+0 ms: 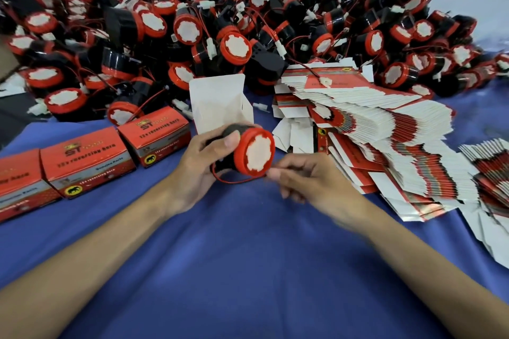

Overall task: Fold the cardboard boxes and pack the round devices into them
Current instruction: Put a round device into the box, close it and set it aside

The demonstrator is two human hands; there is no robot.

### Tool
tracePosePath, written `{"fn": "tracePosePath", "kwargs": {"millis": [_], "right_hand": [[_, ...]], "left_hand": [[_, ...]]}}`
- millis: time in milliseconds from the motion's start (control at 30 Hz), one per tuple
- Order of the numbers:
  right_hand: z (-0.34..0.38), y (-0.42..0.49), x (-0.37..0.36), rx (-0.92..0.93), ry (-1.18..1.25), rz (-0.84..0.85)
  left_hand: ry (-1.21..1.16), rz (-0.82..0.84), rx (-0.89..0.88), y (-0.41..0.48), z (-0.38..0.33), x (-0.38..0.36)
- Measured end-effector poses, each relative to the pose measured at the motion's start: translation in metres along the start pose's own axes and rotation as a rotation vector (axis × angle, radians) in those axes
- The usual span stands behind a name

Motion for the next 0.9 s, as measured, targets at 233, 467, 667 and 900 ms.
{"fn": "tracePosePath", "kwargs": {"millis": [233,467,667,900], "right_hand": [[-0.017,0.006,0.010,-0.080,0.415,-0.319],[-0.001,0.001,0.002,0.248,0.061,-0.424],[-0.002,0.003,-0.001,0.171,0.274,-0.366],[0.001,0.002,0.001,0.151,0.396,-0.292]], "left_hand": [[0.443,0.193,-0.077,-0.006,-0.003,-0.014],[0.660,0.105,-0.082,-0.008,0.007,-0.018],[0.541,0.054,-0.042,-0.007,0.011,-0.014],[0.615,0.059,-0.177,-0.007,0.008,-0.014]]}}
Point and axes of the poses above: each hand's wrist, its own y-axis towards the middle knuckle, its own x-axis out of the back of the hand, z = x × y, the point moved 4 cm from there along y, towards the middle knuckle, and after that the axes turned 5 degrees about x, right-handed, at the moved point
